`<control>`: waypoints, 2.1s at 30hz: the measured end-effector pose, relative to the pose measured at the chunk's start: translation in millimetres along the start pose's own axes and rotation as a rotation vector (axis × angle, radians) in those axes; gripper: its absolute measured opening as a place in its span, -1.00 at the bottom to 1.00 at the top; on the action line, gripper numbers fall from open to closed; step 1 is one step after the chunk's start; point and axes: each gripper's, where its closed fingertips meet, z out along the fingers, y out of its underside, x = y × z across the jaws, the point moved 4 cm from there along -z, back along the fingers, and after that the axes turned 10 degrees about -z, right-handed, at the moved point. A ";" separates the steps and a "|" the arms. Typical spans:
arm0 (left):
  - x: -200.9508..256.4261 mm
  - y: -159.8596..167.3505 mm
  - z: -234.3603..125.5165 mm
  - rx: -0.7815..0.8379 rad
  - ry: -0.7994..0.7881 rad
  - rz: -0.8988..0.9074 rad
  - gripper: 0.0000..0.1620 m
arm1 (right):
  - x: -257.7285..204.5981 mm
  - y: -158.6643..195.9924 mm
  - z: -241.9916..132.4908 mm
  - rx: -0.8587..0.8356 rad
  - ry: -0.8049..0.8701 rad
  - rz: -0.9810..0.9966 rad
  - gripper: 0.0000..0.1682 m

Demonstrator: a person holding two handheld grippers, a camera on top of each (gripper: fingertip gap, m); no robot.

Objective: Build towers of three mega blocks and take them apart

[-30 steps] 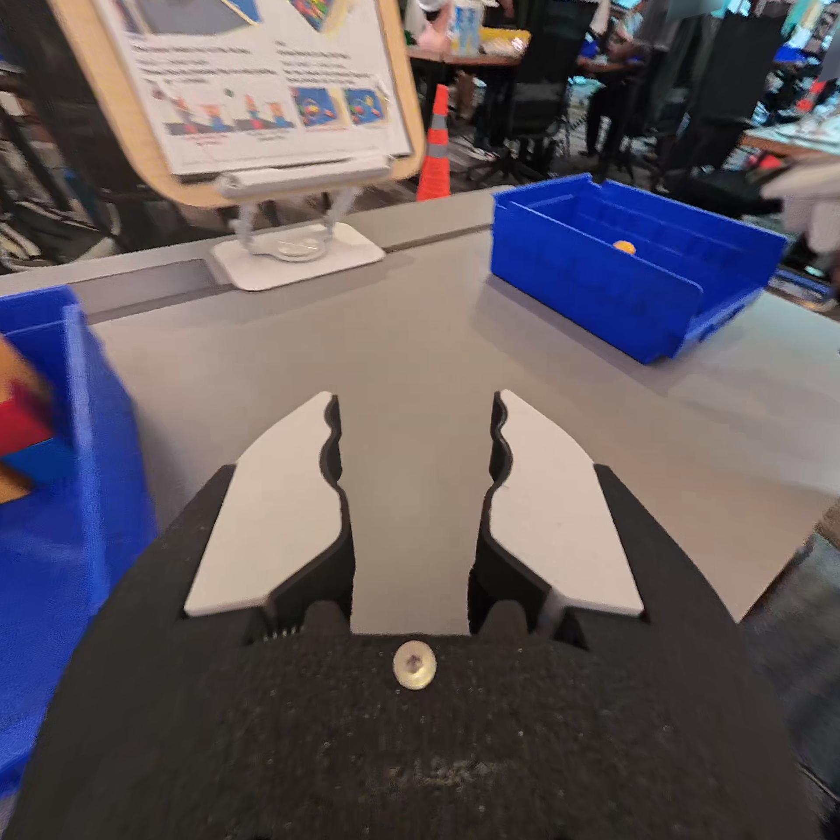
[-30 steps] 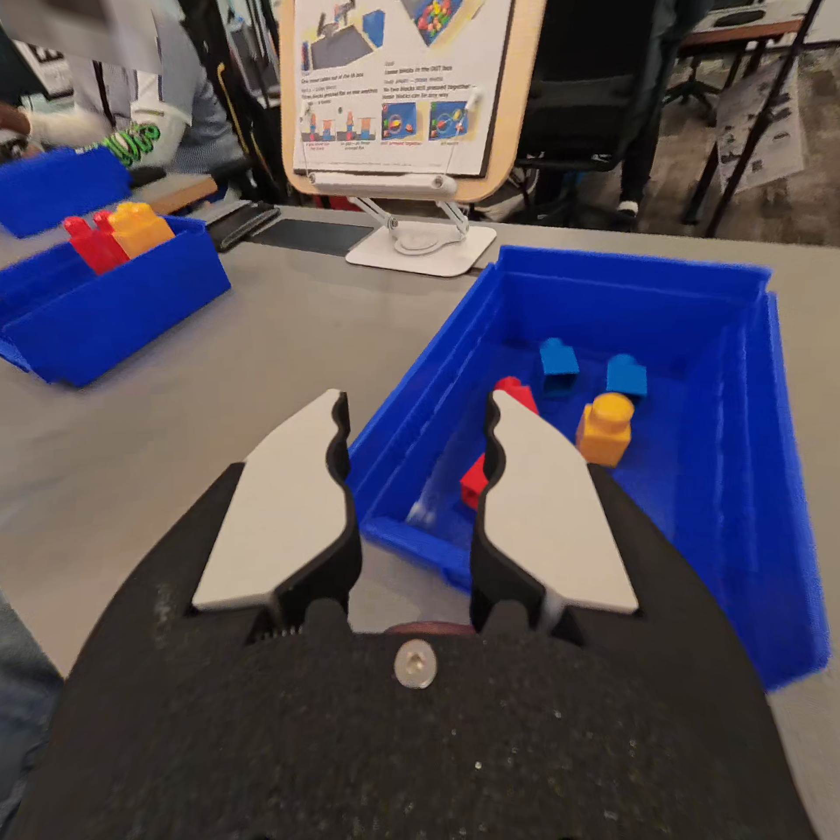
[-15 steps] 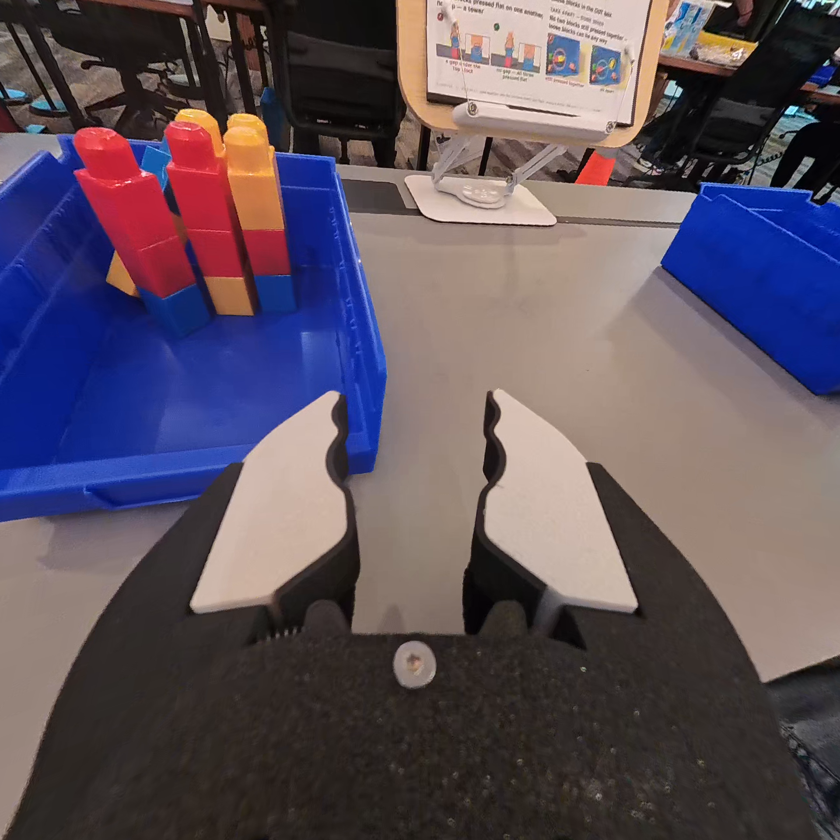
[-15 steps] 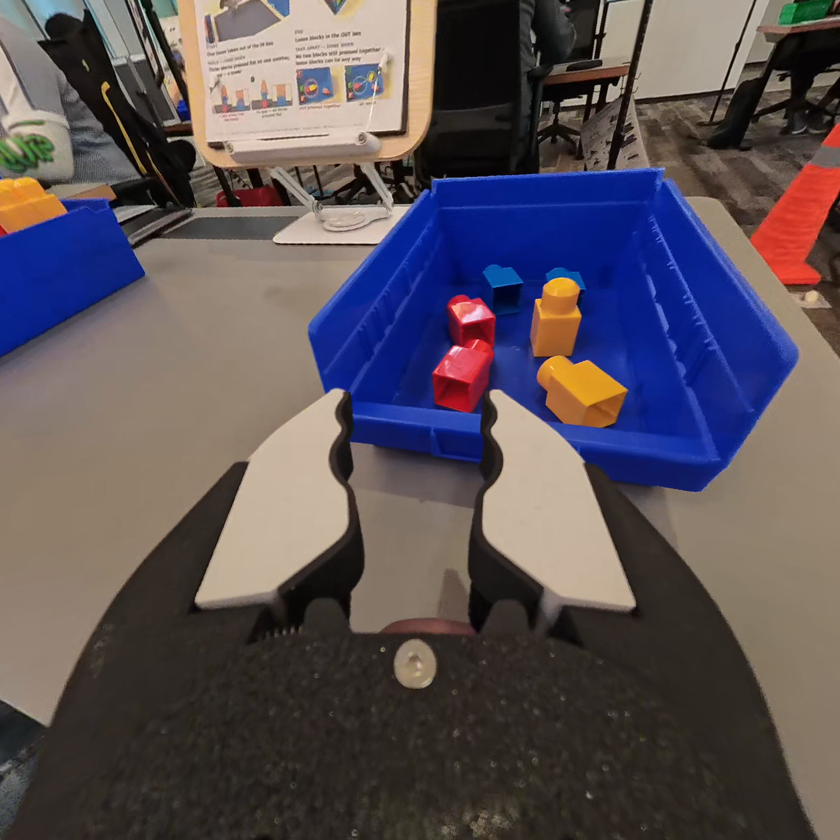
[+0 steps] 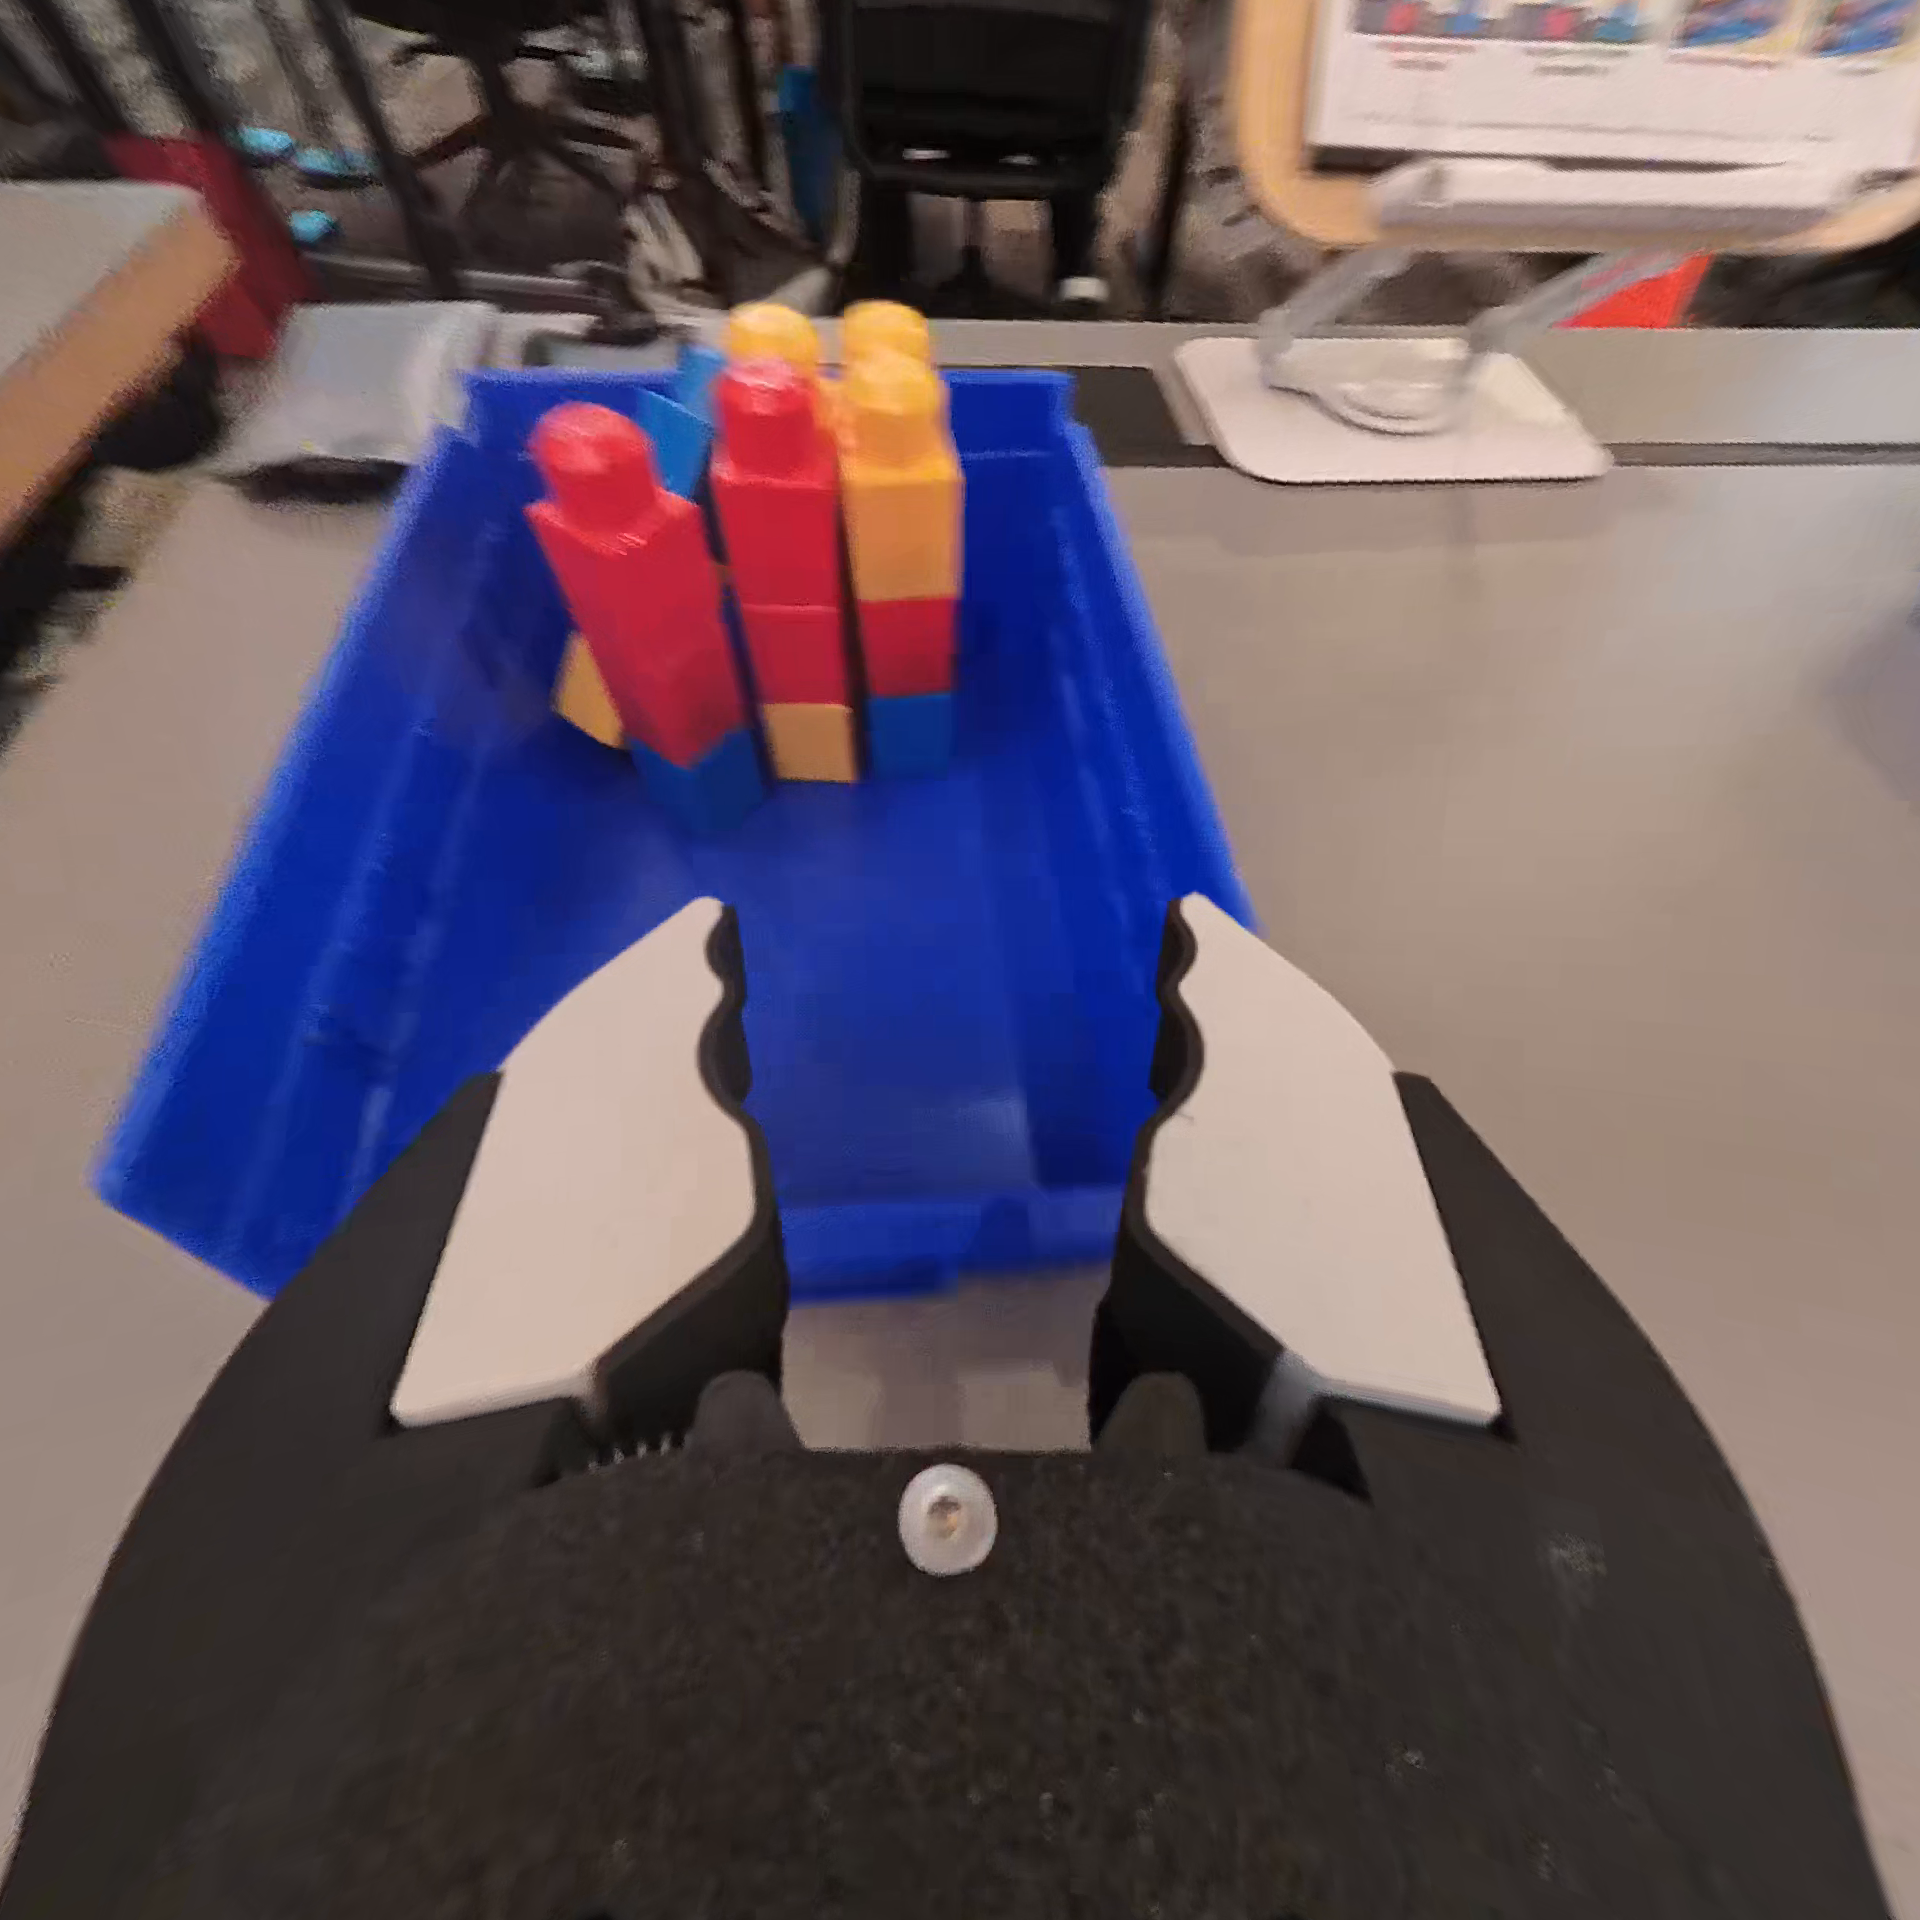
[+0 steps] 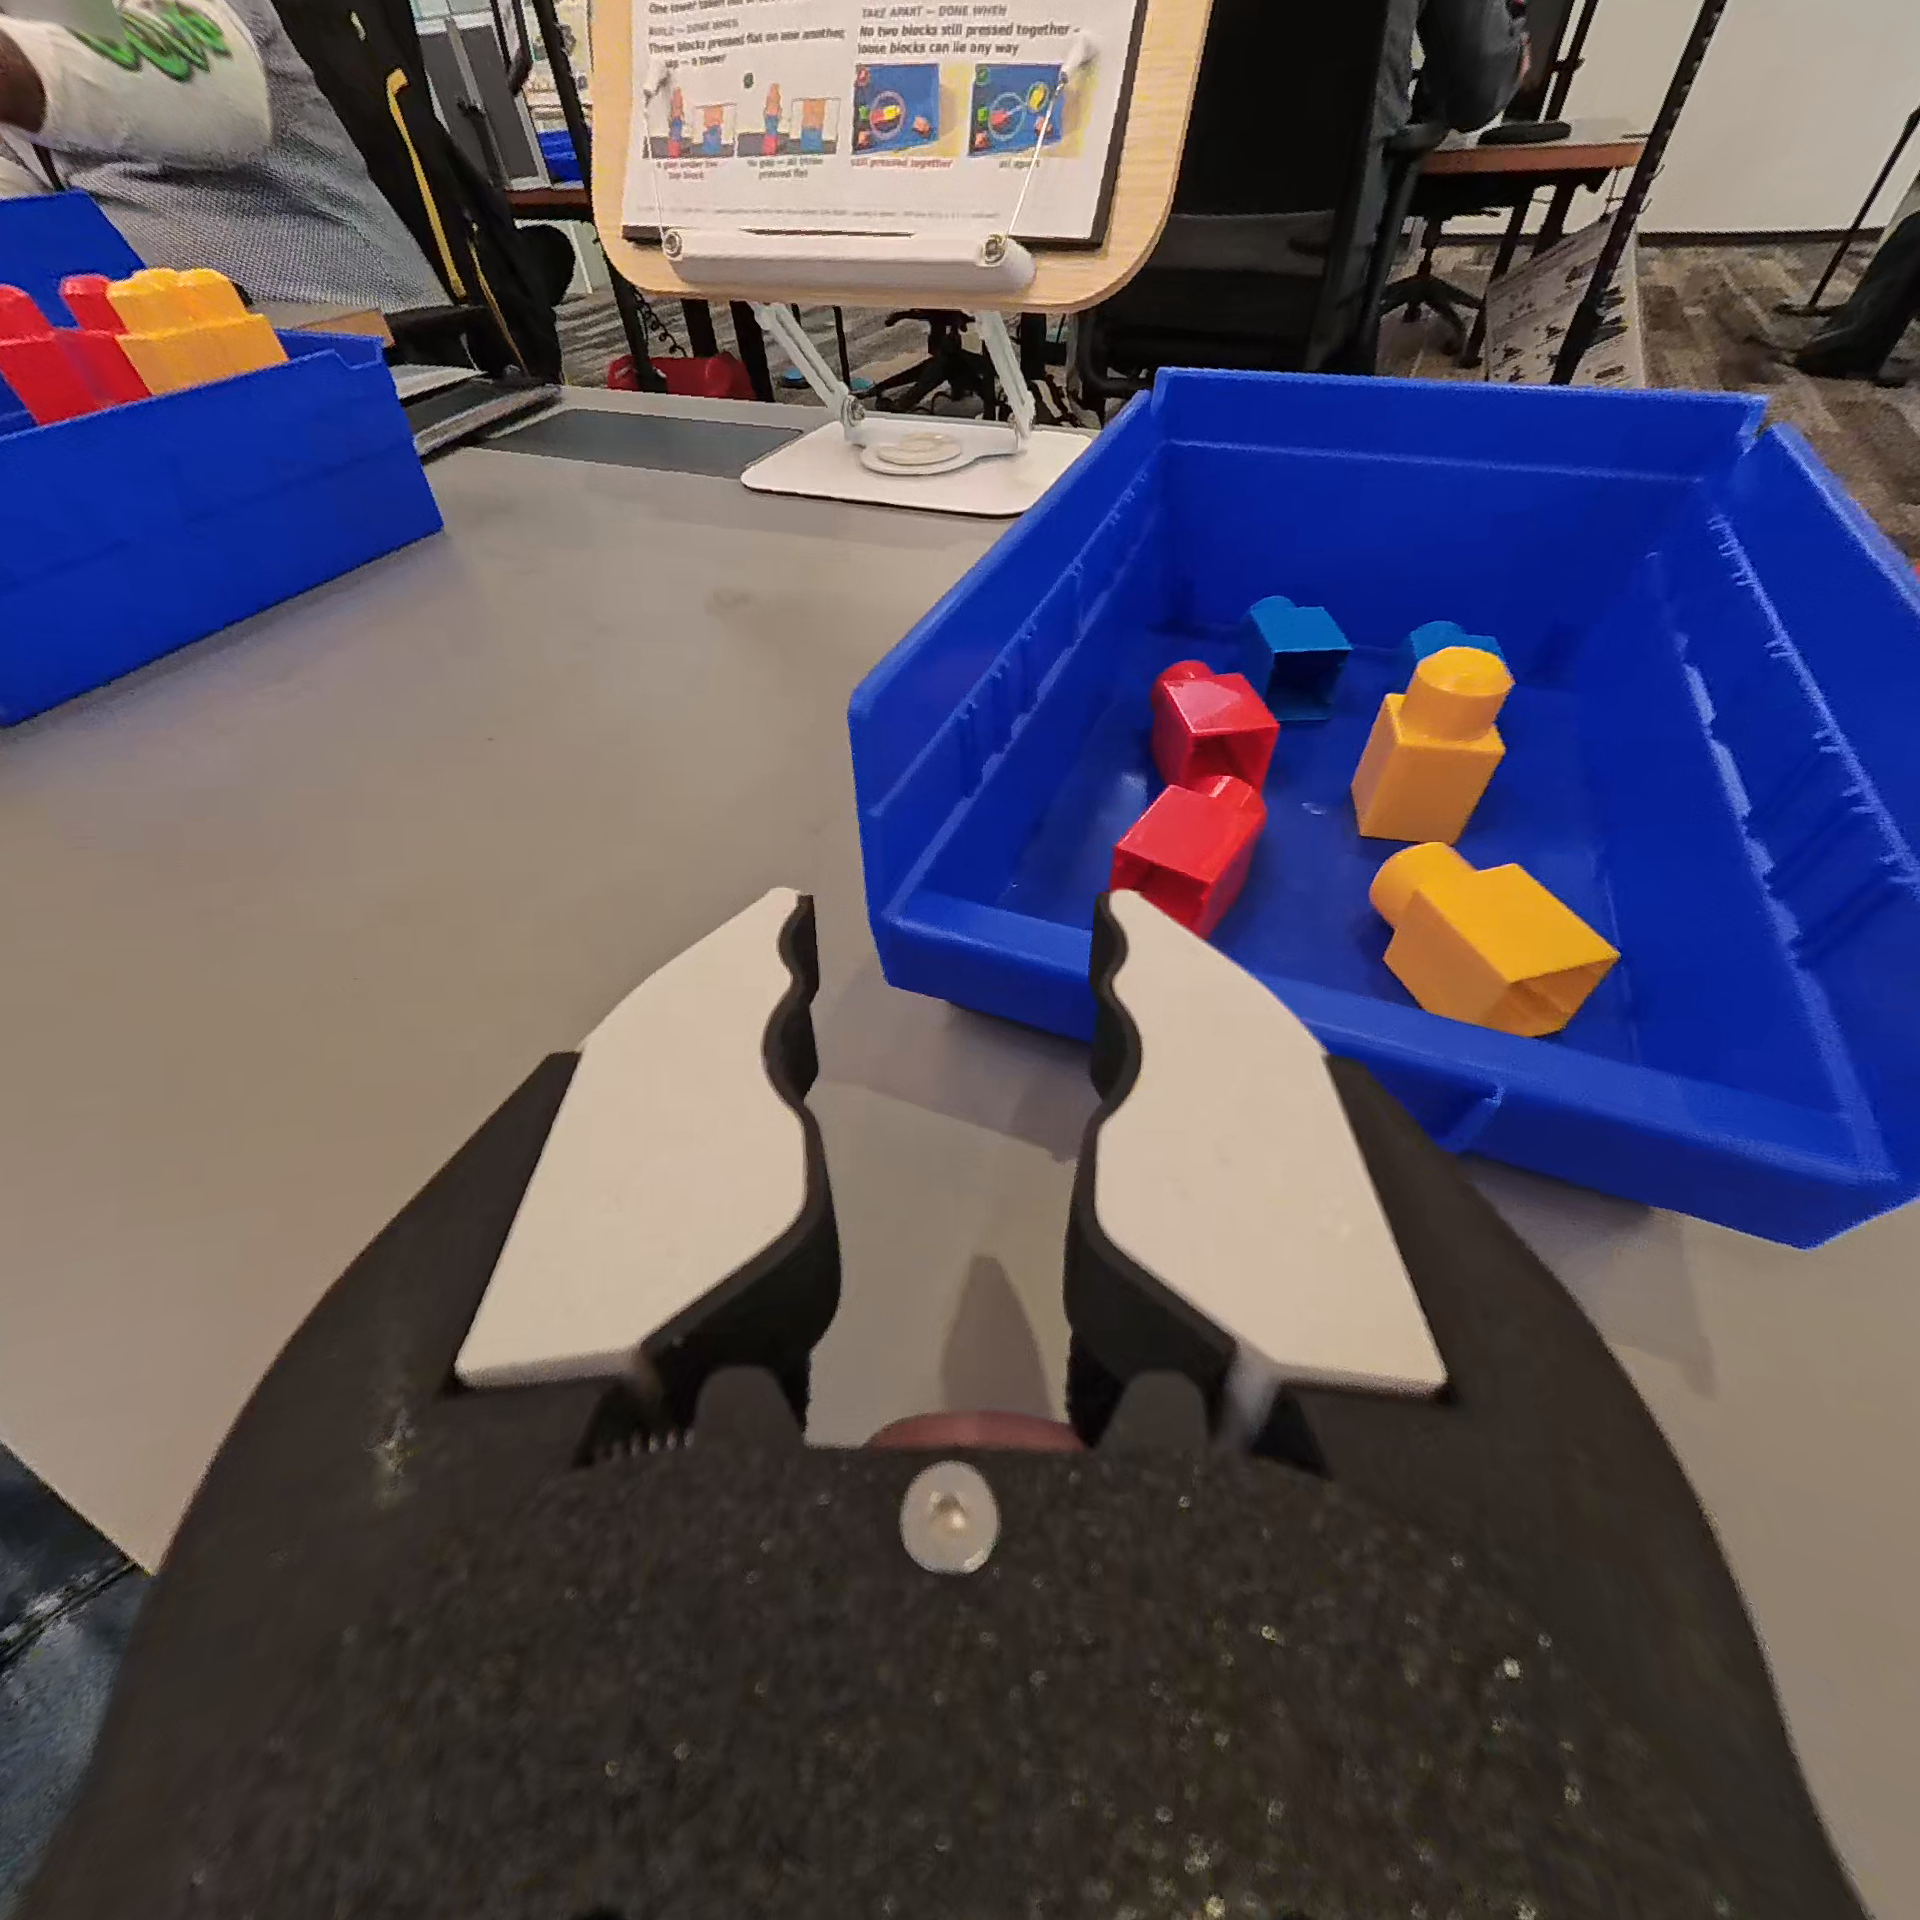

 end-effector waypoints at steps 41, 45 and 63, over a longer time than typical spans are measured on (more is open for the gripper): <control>42.1 -137.0 8.8 -0.065 0.855 0.213 -0.38 | -35.5 -60.5 18.1 0.143 -0.221 -0.069 -0.44; 115.5 -133.0 -10.2 -0.149 1.140 0.306 -0.38 | -91.7 -109.1 44.5 0.205 -0.584 -0.129 -0.40; 286.7 -72.6 -16.1 -0.386 1.755 0.425 -0.39 | -193.1 -189.7 135.8 0.177 -1.332 0.071 -0.53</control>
